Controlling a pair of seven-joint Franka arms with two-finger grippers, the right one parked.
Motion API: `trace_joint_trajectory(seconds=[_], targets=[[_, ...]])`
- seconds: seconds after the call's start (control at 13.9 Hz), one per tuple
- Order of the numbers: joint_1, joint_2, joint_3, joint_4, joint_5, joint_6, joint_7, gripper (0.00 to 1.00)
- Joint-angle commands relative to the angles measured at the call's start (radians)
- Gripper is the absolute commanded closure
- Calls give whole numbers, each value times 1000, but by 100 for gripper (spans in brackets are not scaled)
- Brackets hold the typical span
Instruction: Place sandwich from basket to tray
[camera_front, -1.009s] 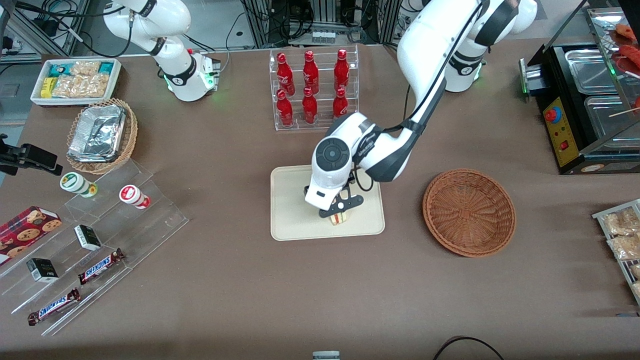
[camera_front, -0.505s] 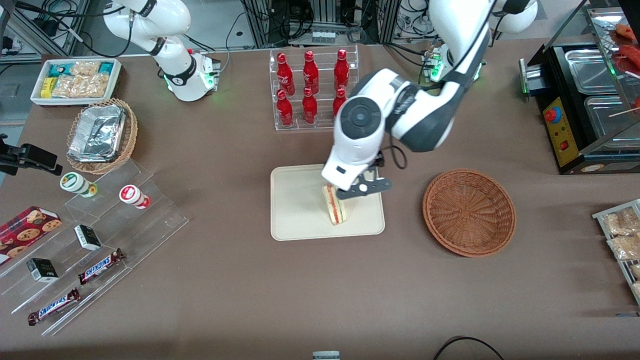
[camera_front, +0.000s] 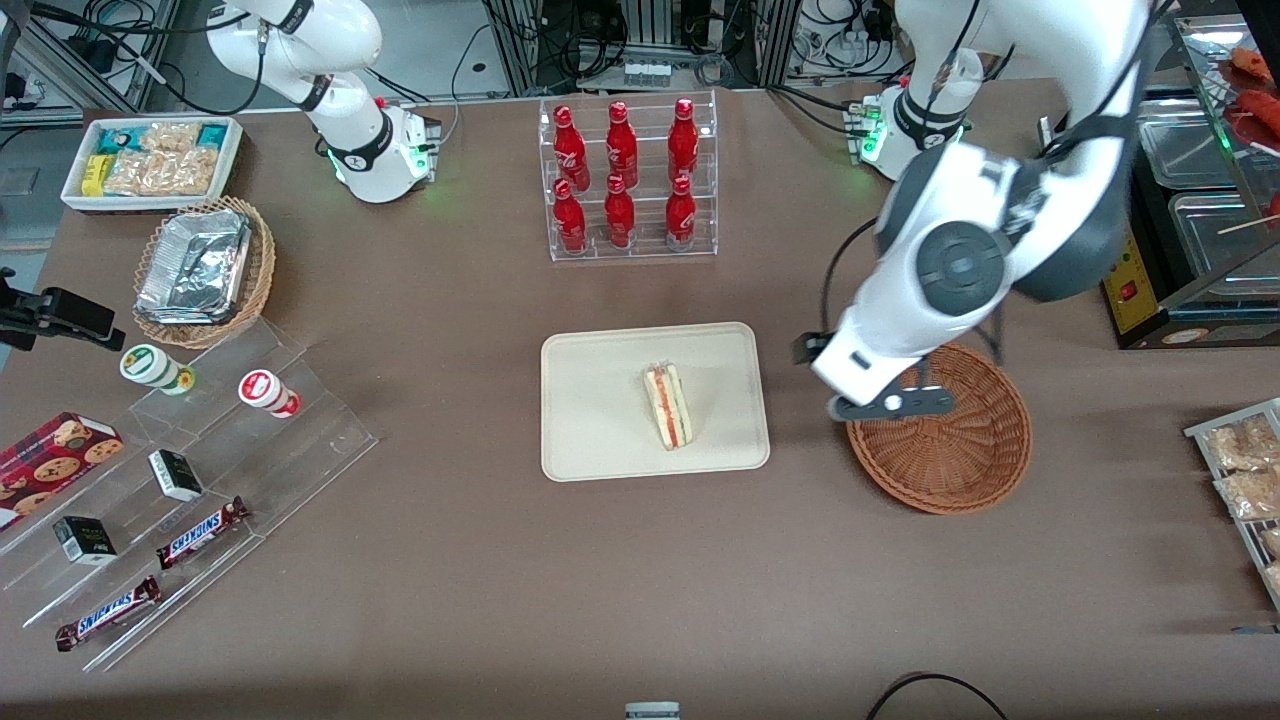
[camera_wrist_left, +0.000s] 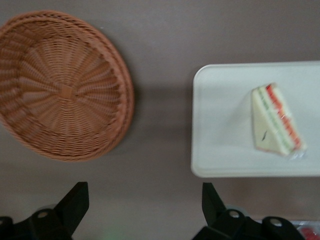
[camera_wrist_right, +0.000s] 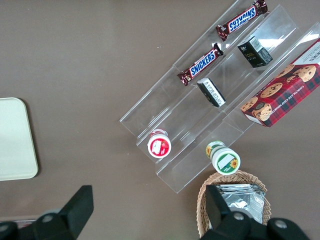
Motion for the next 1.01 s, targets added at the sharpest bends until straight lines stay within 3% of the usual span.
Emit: trace_joint_trajectory(seconds=[0.0, 0.29, 0.72, 0.94], targets=[[73, -142, -8, -105, 9, -69, 186, 0], [233, -214, -50, -74, 7, -184, 367, 0], [300, -246, -45, -16, 9, -235, 472, 0], [305, -248, -42, -13, 48, -237, 470, 0]])
